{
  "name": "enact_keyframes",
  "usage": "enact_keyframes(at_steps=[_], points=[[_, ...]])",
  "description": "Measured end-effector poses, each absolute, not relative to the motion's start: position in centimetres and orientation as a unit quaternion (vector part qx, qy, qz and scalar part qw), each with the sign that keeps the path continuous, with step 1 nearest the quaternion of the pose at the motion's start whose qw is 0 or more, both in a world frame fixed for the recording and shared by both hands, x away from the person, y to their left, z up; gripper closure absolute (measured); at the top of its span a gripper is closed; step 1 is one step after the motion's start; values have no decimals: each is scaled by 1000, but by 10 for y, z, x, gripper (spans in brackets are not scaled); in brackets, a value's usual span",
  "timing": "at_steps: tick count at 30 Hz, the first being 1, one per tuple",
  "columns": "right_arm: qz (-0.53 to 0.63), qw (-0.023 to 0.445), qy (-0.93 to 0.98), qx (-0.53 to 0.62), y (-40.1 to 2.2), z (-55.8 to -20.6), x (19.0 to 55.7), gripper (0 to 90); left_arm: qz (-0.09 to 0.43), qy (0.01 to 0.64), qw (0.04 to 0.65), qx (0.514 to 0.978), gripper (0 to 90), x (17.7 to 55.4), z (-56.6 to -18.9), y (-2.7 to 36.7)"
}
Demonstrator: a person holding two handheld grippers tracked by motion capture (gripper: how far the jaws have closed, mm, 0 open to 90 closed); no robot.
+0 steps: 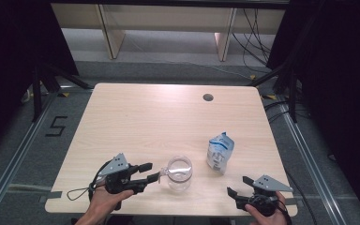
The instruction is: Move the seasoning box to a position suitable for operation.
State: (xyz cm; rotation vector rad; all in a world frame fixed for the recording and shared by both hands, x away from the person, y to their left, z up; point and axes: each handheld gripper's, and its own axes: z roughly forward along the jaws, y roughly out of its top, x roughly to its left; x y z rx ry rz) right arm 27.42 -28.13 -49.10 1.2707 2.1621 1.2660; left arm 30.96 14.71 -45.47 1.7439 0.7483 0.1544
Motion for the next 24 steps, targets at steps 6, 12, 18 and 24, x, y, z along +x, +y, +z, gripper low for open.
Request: enact_keyframes(at_steps=[6, 12, 18, 24], points=[[444, 154, 757, 453, -278, -490, 272, 238, 78, 311, 575, 753, 569, 311, -452, 143], [442, 155, 759, 453, -278, -491, 272, 238, 91, 299, 562, 766, 664, 312, -450, 138], [451, 152, 755, 451, -277, -492, 273, 238, 96, 282, 556, 776, 735, 311, -449, 133], [440, 156, 763, 448, -279, -491, 273, 238, 105, 269, 548, 785, 812, 310, -447, 128]])
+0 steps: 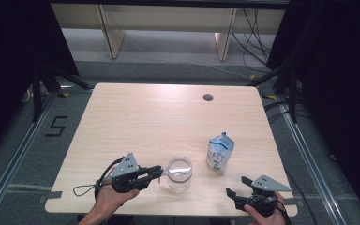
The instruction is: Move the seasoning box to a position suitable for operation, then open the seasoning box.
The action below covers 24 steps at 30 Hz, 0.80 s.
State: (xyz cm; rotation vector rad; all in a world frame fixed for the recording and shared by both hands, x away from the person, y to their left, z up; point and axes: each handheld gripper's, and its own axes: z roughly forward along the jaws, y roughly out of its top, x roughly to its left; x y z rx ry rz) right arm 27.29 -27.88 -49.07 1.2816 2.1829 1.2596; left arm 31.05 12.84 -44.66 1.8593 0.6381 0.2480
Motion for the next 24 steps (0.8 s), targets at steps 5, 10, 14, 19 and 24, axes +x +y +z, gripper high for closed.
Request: enact_keyframes(at_steps=[5, 10, 14, 19, 24], points=[[442, 170, 766, 434, -279, -490, 274, 237, 105, 260, 550, 787, 838, 310, -445, 124], [444, 150, 764, 443, -275, -491, 272, 230, 104, 261, 547, 788, 857, 312, -444, 121], [456, 148, 767, 427, -272, -489, 270, 230, 96, 267, 549, 786, 869, 311, -443, 119], [468, 153, 782, 382, -263, -489, 273, 252, 97, 262, 550, 787, 875, 314, -443, 117], [466, 162, 795, 352, -249, -488, 272, 356, 101, 261, 546, 790, 874, 317, -443, 117]])
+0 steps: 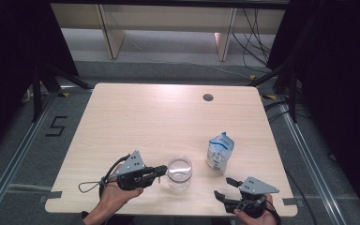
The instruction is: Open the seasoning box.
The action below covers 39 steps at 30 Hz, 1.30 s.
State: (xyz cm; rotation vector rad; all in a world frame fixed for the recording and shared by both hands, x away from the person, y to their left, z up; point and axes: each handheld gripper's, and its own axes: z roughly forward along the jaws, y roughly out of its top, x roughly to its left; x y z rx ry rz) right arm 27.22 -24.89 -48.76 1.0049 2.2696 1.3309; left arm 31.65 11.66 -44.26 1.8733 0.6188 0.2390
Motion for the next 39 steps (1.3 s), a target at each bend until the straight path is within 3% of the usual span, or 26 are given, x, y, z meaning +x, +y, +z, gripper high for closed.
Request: enact_keyframes(at_steps=[3, 6, 8, 20, 39], points=[[473, 142, 794, 354, -244, -488, 272, 411, 101, 257, 547, 790, 873, 319, -443, 117], [478, 161, 792, 344, -243, -486, 272, 465, 103, 264, 544, 790, 872, 321, -444, 116], [480, 144, 790, 353, -241, -485, 271, 509, 103, 267, 544, 789, 873, 321, -445, 116], [496, 161, 798, 303, -223, -483, 279, 716, 102, 267, 542, 790, 871, 321, -448, 116], [495, 167, 807, 275, -207, -479, 288, 794, 103, 274, 541, 788, 876, 320, -450, 118]])
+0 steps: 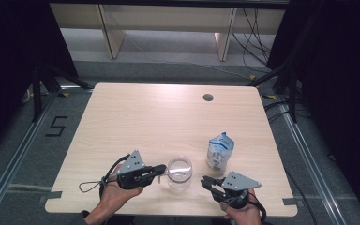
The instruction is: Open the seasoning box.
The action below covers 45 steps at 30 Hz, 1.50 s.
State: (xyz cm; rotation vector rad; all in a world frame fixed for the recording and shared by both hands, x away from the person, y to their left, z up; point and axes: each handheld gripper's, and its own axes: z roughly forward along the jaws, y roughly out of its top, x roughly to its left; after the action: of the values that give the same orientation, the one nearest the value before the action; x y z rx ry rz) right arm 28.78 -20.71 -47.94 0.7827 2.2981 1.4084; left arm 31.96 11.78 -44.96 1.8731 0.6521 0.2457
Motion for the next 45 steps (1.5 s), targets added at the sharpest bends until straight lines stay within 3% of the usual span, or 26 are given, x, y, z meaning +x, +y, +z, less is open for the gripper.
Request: enact_keyframes(at_steps=[31, 38, 45], points=[[506, 155, 808, 257, -191, -476, 298, 885, 114, 265, 547, 786, 889, 319, -453, 120], [509, 173, 806, 248, -191, -475, 302, 885, 118, 265, 544, 787, 889, 317, -452, 120], [508, 154, 808, 257, -188, -475, 302, 885, 123, 265, 548, 784, 889, 316, -453, 120]])
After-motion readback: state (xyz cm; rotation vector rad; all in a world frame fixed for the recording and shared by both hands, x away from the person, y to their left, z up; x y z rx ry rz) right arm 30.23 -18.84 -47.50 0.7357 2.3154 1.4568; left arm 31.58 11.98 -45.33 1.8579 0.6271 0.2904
